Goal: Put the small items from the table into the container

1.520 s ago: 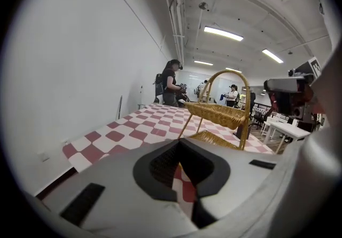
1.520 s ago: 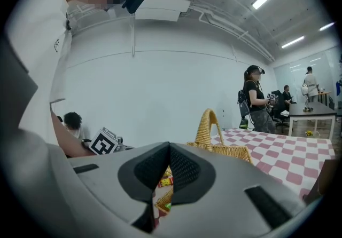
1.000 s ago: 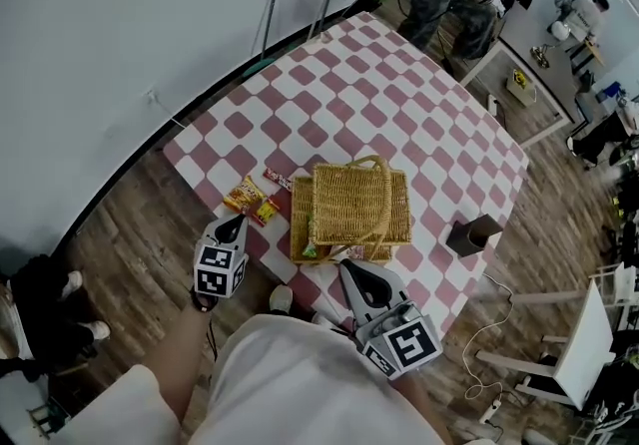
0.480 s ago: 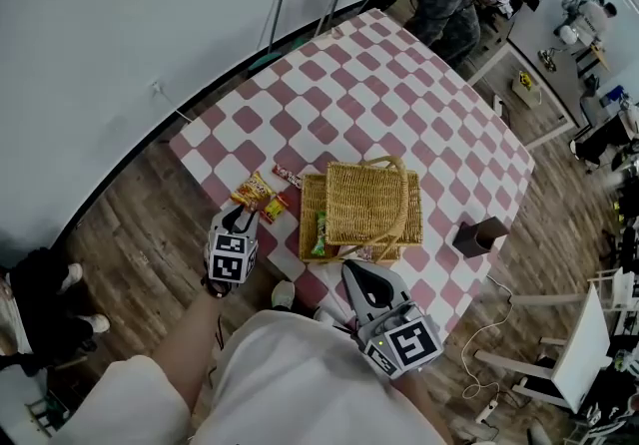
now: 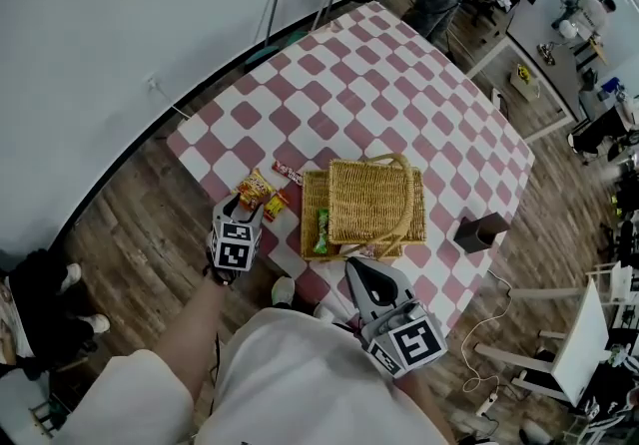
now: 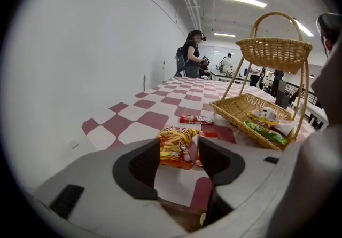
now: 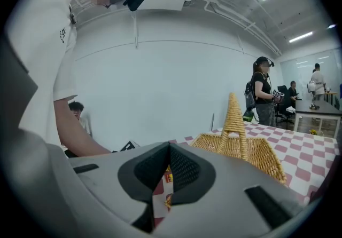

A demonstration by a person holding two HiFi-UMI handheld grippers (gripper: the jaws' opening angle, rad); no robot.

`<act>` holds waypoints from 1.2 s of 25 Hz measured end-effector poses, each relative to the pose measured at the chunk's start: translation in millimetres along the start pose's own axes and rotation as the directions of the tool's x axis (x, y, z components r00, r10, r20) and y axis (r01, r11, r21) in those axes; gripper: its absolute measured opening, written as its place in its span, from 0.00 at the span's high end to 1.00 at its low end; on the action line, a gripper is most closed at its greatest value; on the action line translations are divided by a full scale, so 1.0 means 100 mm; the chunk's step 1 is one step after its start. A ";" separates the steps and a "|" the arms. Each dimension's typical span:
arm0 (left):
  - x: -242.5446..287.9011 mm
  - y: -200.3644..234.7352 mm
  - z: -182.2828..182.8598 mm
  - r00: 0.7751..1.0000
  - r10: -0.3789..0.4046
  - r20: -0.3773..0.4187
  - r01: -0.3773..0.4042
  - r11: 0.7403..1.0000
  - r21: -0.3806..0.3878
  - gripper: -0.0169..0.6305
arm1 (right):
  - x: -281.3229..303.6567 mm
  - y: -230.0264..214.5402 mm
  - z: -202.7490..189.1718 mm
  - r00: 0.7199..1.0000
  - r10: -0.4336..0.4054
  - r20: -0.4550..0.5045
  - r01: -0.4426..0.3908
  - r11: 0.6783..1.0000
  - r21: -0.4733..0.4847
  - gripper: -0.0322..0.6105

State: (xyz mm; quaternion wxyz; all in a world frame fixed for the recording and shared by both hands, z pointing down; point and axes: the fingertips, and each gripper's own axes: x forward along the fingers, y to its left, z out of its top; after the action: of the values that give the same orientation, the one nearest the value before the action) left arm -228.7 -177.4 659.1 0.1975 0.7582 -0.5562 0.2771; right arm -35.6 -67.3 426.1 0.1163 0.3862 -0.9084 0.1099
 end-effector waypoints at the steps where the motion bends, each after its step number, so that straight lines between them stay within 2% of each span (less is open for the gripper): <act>1: 0.01 0.00 0.00 1.000 0.001 -0.004 -0.001 1.000 0.003 0.60 | 0.00 0.00 0.00 1.000 -0.002 -0.004 0.002 1.000 0.001 0.93; 12: 0.22 0.07 -0.06 0.998 0.016 -0.066 -0.015 1.000 0.019 0.59 | -0.02 -0.11 0.00 0.999 -0.034 -0.005 0.034 0.999 0.011 0.93; 18: 0.24 0.06 -0.09 0.996 0.006 -0.085 -0.005 1.000 0.020 0.70 | -0.01 -0.20 0.02 0.999 -0.046 0.003 0.046 0.999 0.023 0.93; 30: 0.22 0.10 -0.06 0.997 0.008 -0.075 -0.008 1.000 0.006 0.82 | -0.08 -0.25 0.02 0.998 -0.055 0.010 0.055 0.998 0.020 0.93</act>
State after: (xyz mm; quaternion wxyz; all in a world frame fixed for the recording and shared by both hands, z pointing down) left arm -234.3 -193.4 677.5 0.2149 0.7456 -0.5507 0.3077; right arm -12.1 -79.5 424.2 0.1106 0.4128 -0.8969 0.1137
